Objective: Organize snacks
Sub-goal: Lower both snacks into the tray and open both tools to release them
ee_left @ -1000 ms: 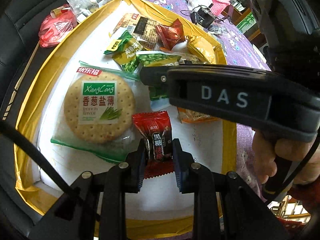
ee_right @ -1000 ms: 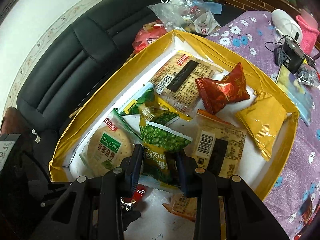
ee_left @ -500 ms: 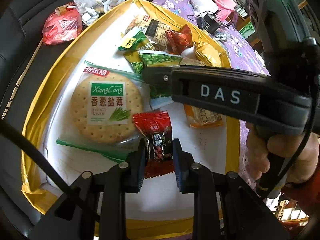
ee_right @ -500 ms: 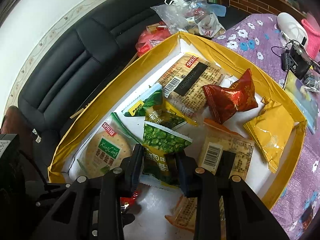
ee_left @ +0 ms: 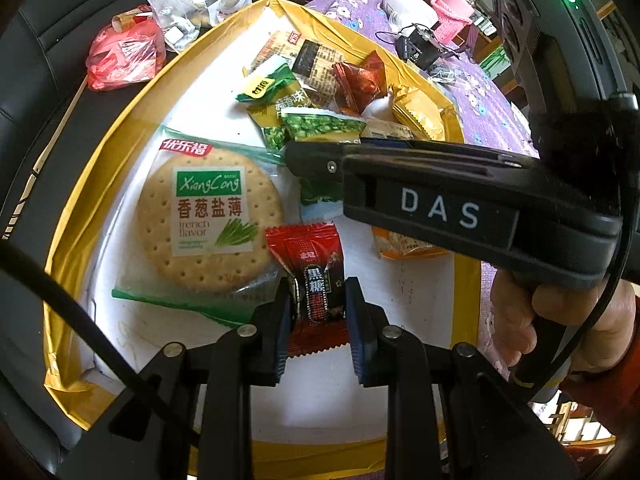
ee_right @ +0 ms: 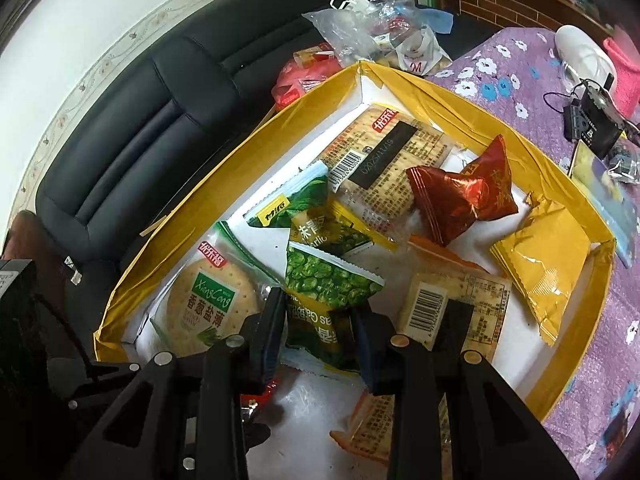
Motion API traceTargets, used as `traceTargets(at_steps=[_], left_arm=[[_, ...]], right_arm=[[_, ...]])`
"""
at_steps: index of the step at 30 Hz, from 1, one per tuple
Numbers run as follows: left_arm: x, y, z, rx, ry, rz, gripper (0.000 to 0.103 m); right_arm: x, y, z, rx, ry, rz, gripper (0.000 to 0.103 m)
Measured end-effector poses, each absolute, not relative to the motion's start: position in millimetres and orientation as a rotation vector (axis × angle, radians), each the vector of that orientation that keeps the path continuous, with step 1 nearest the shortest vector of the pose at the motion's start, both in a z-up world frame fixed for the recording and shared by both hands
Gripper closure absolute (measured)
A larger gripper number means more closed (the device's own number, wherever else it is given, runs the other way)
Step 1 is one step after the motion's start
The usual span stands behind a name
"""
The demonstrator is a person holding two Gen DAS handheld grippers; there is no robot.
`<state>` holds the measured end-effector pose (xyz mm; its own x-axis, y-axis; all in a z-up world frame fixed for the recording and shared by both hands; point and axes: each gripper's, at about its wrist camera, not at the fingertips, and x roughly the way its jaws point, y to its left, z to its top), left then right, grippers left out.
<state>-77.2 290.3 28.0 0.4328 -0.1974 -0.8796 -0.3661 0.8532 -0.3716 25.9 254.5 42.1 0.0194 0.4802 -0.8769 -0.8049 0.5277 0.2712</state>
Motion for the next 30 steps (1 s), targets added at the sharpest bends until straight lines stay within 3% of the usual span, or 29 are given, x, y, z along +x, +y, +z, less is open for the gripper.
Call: traceTargets(at_steps=[25, 28, 30], left_arm=[[-76.6, 292.5, 28.4, -0.57, 1.135, 0.115, 0.075], [-77.5, 293.4, 29.6, -0.57, 1.132, 0.116, 0.071], [-78.2, 292.8, 30.9, -0.571, 1.127, 0.115, 0.06]], right_arm=[[19.6, 240.9, 45.7, -0.362, 1.167, 1.011, 0.067], [18.6, 235.9, 49.9, -0.357, 1.156, 1.009, 0.063], [18.3, 232.7, 54.2, -0.35, 1.15, 1.007, 0.063]])
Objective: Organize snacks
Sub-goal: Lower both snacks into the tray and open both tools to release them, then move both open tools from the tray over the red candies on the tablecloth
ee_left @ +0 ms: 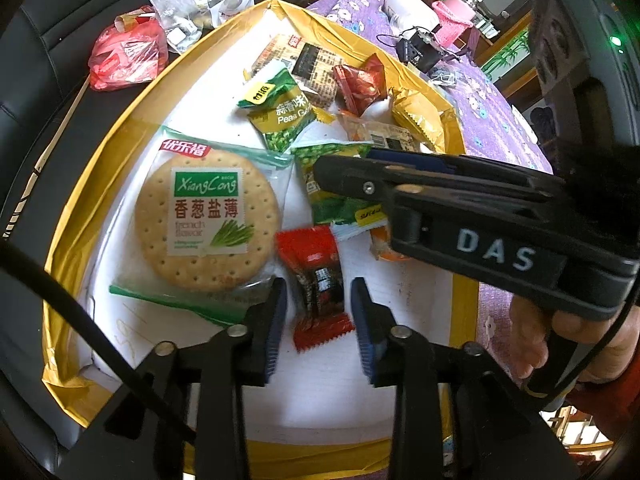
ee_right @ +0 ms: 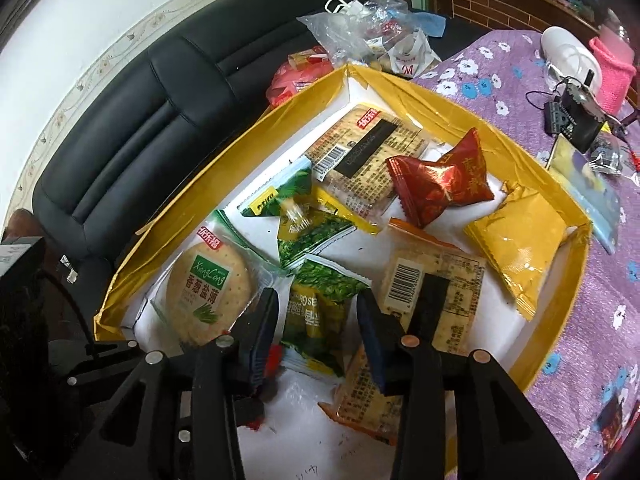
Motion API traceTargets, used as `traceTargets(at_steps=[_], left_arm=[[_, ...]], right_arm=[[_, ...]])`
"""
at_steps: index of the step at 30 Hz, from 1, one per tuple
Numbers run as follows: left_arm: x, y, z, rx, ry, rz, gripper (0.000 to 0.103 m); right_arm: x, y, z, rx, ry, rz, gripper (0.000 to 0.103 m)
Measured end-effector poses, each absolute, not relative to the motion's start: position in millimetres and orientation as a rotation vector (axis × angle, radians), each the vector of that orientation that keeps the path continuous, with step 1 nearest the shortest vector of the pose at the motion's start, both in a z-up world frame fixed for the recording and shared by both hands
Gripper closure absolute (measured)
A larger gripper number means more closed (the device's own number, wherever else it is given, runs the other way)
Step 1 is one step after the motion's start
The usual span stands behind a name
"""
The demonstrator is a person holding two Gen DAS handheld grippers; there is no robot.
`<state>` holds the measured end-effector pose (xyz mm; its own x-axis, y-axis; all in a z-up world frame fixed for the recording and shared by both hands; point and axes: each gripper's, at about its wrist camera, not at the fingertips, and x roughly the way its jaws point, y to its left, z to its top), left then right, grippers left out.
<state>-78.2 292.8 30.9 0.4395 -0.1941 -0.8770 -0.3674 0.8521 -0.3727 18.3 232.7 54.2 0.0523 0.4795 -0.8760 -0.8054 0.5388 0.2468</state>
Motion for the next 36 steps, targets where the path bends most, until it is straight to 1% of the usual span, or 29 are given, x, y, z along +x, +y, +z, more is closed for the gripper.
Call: traceTargets(at_steps=[1, 3, 4, 7, 11, 12, 14, 19, 28, 30, 36], left_arm=[[-78.1, 291.8, 31.5, -0.57, 1.125, 0.116, 0.055], [-78.8, 289.6, 33.4, -0.567, 1.116, 0.121, 0.038], [-78.6, 288.2, 34.4, -0.561, 1.113, 0.124, 0.036], [-79.1, 284.4, 38.6, -0.549, 1.106, 0.128, 0.031], [-81.9, 280.0, 45.7, -0.541, 1.092, 0.137, 0.025], [-81.8, 278.6, 47.0, -0.541, 1.09, 0.138, 0.023], [-80.7, 274.3, 51.7, -0.532, 1.085, 0.141, 0.022], [-74.2, 258.2, 61.7, -0.504, 1.075, 0.132, 0.018], [-49.7, 211.7, 76.6, -0.407, 1.076, 0.061, 0.016], [-43.3, 201.5, 77.8, -0.381, 1.082, 0.043, 0.013], [-26.9, 170.2, 81.3, -0.303, 1.097, -0.001, 0.01]], right_arm=[[18.7, 230.7, 57.5, -0.343, 1.143, 1.006, 0.062], [18.7, 224.9, 64.9, -0.319, 1.131, 1.005, 0.055], [18.5, 221.1, 68.4, -0.306, 1.126, 1.004, 0.055], [19.9, 206.4, 79.4, -0.268, 1.109, 0.992, 0.047], [23.2, 182.3, 89.2, -0.203, 1.103, 0.969, 0.029], [23.5, 172.6, 90.8, -0.182, 1.105, 0.962, 0.026], [24.7, 156.4, 92.1, -0.159, 1.11, 0.941, 0.023], [26.3, 122.8, 91.4, -0.127, 1.117, 0.882, 0.02], [33.7, 38.4, 87.6, -0.039, 1.14, 0.747, 0.019], [32.2, 20.6, 85.7, -0.026, 1.142, 0.721, 0.019], [35.7, -25.1, 78.6, 0.012, 1.154, 0.634, 0.019]])
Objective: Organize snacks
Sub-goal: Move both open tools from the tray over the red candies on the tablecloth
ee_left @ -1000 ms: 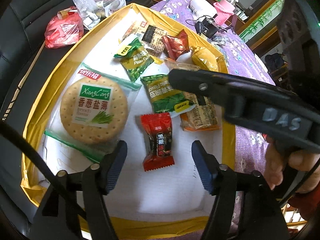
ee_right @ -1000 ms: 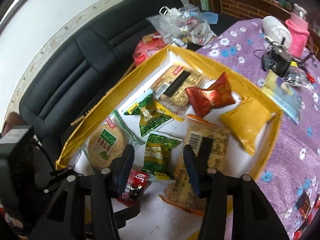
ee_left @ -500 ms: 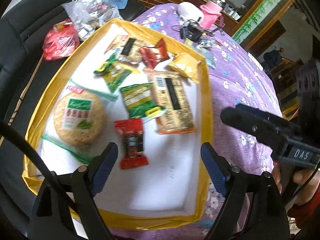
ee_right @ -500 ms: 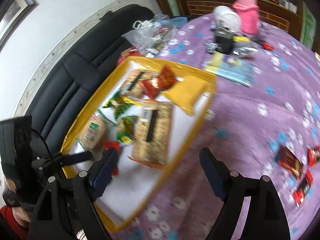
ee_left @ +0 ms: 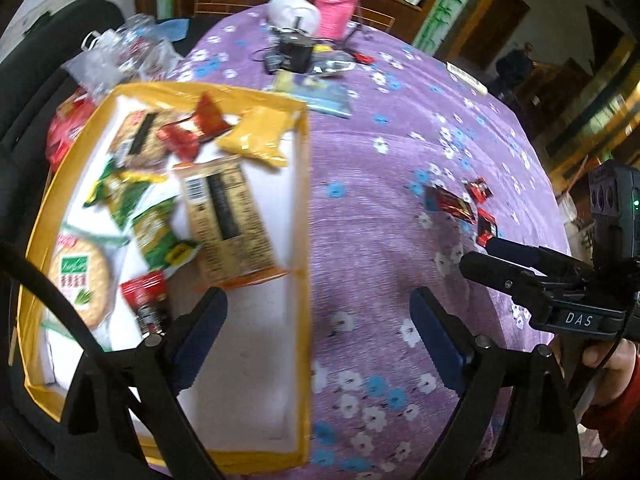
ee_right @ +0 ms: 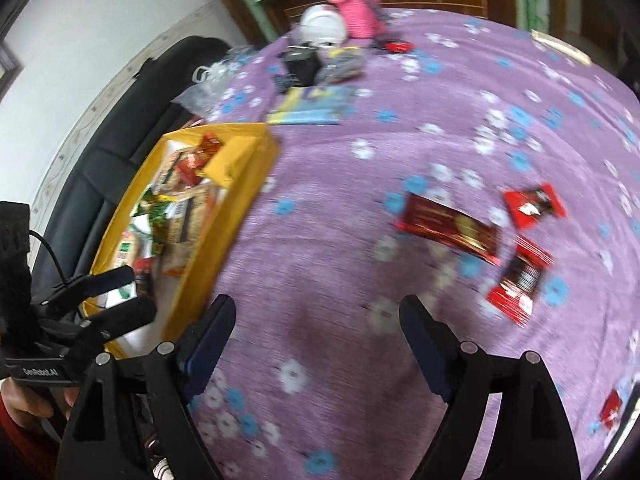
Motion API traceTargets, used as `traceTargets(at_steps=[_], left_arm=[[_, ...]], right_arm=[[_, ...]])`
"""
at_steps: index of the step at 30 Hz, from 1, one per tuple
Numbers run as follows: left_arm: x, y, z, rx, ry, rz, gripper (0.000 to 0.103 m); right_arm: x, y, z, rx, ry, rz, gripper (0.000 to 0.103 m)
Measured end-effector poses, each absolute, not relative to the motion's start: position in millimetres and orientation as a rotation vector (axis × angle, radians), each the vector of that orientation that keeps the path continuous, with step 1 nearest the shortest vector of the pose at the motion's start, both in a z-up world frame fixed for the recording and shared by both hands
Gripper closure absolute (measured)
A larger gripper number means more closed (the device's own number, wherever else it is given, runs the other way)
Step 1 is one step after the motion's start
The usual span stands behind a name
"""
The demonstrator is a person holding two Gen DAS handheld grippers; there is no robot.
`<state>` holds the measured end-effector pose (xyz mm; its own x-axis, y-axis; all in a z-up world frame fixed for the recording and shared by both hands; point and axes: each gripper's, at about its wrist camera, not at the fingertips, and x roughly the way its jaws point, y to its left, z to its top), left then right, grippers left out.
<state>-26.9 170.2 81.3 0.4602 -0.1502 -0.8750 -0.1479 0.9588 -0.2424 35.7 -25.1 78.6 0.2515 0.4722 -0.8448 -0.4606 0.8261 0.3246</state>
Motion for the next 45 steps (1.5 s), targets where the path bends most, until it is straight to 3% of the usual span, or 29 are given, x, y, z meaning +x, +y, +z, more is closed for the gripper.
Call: traceTargets(at_steps=[29, 31, 33, 35, 39, 45], left_arm=[[57.4, 64.7, 73.1, 0.037, 1.167, -0.265, 0.009], [62.5, 58.9, 71.8, 0.059, 1.168, -0.289, 0.009], [67.8, 53.3, 70.2, 0.087, 1.165, -0.313, 0.009], [75.4, 46.6, 68.8, 0.137, 1.147, -0.344, 0.01], [95.9, 31.8, 61.3, 0.238, 1.154, -0.403, 0.017], [121.1, 17.1, 49.0, 0.311, 1.171, -0.461, 0.017]], right_arm=[[55.9, -153.7, 62.5, 0.216, 1.126, 0.308, 0.019], [61.0, -155.5, 60.9, 0.236, 1.122, 0.293, 0.022], [67.4, -154.7, 57.9, 0.237, 1.124, 0.283, 0.032], [72.4, -153.7, 54.7, 0.233, 1.127, 0.278, 0.036], [81.9, -149.5, 45.8, 0.229, 1.145, 0.269, 0.04], [93.5, -134.0, 38.4, 0.212, 1.167, 0.269, 0.046]])
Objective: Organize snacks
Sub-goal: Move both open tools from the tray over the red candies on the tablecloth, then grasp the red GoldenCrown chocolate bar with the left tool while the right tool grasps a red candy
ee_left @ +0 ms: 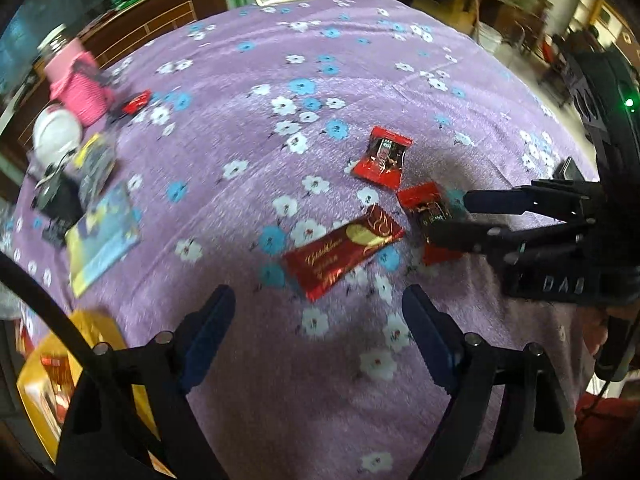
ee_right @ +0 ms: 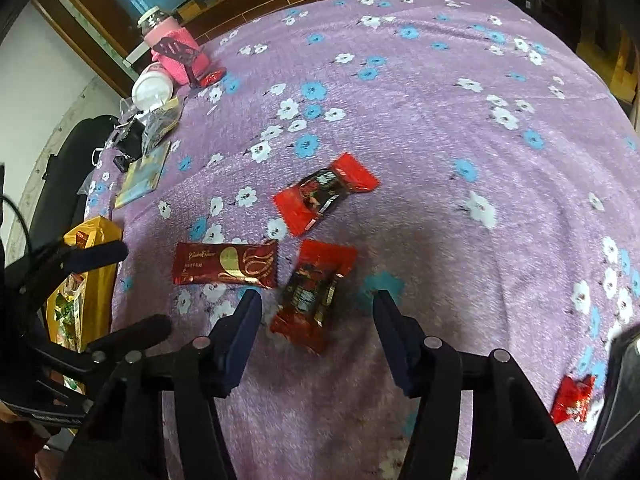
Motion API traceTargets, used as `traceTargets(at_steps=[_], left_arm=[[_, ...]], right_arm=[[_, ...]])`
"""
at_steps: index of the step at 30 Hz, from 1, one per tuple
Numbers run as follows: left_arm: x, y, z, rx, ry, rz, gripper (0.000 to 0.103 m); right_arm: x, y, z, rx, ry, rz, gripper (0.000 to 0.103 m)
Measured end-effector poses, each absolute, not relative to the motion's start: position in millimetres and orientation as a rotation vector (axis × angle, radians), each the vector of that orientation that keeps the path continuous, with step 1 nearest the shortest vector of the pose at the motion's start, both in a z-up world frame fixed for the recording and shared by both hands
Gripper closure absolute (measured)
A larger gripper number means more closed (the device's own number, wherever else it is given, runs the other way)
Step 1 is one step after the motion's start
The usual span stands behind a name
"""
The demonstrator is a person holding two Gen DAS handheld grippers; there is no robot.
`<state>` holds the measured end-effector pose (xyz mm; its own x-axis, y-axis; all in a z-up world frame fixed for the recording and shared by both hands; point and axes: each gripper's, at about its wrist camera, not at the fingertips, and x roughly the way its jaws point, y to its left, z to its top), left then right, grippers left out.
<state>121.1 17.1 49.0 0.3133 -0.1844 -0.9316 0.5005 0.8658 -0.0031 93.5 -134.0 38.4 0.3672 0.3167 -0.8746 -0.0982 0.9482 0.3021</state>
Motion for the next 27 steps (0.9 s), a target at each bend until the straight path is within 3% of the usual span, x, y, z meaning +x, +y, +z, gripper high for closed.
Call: traceTargets(at_steps=[4, 8, 19, 22, 24, 27], left_arm=[[131.1, 6.7, 40.1, 0.357, 1.174, -0.498, 0.017], [140.7, -1.0, 30.6, 0.37, 1.192, -0.528, 0.017], [153.5, -19.4, 5.6, 0.425, 1.23, -0.59, 0.02], [150.5, -17.5, 9.5, 0.411, 1.219, -0.58, 0.034], [147.5, -15.2, 13.6, 0.394, 1.215, -0.571, 0.059], [140.9, -5.3, 16.5, 0.344, 1.221, -0.547, 0.069]], right_arm=[[99.4, -122.9, 32.2, 0.162, 1.186, 0.25, 0.053], [98.1, -125.3, 31.3, 0.095, 1.178, 0.223, 0.077], [70.4, -162.0, 33.0, 0.159, 1.205, 0.196, 0.078], [65.9, -166.8, 33.2, 0.167, 1.204, 0.186, 0.078], [63.7, -168.6, 33.2, 0.172, 1.203, 0.185, 0.078], [63.8, -166.8, 33.2, 0.169, 1.204, 0.185, 0.078]])
